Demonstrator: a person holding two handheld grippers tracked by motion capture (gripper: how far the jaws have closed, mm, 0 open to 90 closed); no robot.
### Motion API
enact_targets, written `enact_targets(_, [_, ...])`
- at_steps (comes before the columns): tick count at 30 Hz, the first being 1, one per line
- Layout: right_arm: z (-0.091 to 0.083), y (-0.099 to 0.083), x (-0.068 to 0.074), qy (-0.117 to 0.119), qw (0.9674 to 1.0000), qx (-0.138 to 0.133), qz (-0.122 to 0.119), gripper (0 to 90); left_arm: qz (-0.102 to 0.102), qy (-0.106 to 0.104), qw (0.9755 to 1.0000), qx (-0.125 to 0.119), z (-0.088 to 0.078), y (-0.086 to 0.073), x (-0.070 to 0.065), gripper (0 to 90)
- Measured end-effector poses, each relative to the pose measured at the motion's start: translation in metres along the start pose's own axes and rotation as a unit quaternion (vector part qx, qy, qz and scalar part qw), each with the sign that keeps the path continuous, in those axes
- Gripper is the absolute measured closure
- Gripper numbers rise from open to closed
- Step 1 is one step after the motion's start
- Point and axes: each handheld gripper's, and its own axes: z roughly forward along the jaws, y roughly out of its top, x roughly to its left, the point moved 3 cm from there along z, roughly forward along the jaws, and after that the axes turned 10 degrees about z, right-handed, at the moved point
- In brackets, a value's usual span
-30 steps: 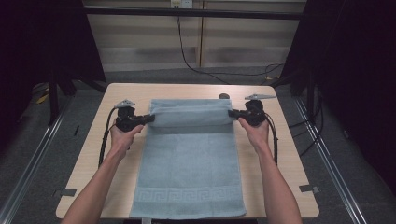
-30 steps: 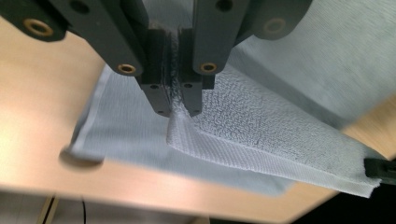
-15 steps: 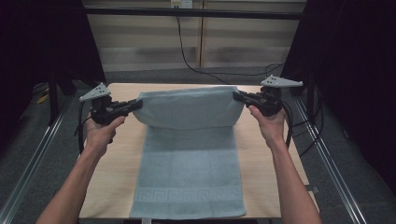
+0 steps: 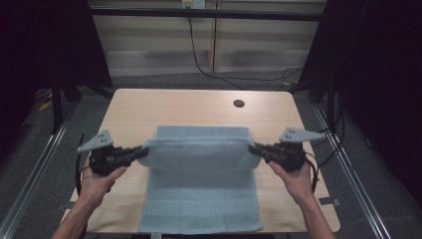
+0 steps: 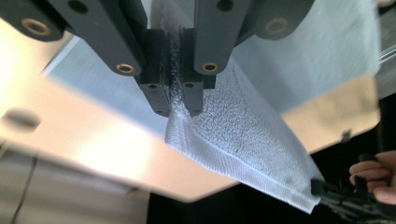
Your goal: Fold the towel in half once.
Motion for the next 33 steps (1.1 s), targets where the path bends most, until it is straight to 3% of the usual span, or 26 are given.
enact_targets(2, [0.0,-0.025,0.002,0.005,0.9998,0.014,0.012,85.1,-0.005,-0.009,0.9999,0.006,0.001,-0.015,-0.008,83.8])
enact_targets(4, [0.0,-0.041,0.002,0.007,0.9995,0.022,0.022,85.1,-0.018,-0.017,0.9996,0.01,0.005,-0.028,-0.015,83.7])
enact_targets(9, [0.001,-0.075,0.007,0.022,0.9981,0.044,0.038,83.5,-0.02,-0.032,0.9984,0.043,0.006,-0.05,-0.03,83.4])
enact_targets(13, [-0.003,-0.094,0.017,0.031,0.9969,0.062,0.038,79.8,-0.021,-0.046,0.9972,0.054,-0.004,-0.066,-0.045,81.1])
enact_targets(16, [-0.013,-0.105,0.028,0.044,0.9962,0.06,0.046,73.9,-0.016,-0.057,0.9961,0.066,-0.013,-0.074,-0.055,76.0])
enact_targets(18, [-0.02,-0.11,0.035,0.051,0.9959,0.055,0.051,67.8,-0.024,-0.066,0.9959,0.057,-0.019,-0.075,-0.059,69.6])
enact_targets(21, [-0.028,-0.109,0.039,0.054,0.9964,0.041,0.052,61.4,-0.022,-0.068,0.9969,0.032,-0.025,-0.068,-0.058,67.4])
enact_targets(24, [-0.03,-0.103,0.036,0.046,0.997,0.033,0.053,60.1,-0.027,-0.063,0.9975,0.019,-0.022,-0.061,-0.051,65.8])
enact_targets(26, [-0.024,-0.1,0.032,0.044,0.9967,0.034,0.059,59.8,-0.023,-0.057,0.9977,0.03,-0.014,-0.059,-0.043,64.6])
enact_targets(30, [0.0,-0.093,0.021,0.039,0.9968,0.051,0.048,58.7,-0.034,-0.051,0.9968,0.052,0.01,-0.058,-0.022,63.9])
enact_targets(33, [0.023,-0.086,0.006,0.016,0.9967,0.071,0.036,58.0,-0.036,-0.041,0.996,0.071,0.027,-0.058,-0.008,63.0])
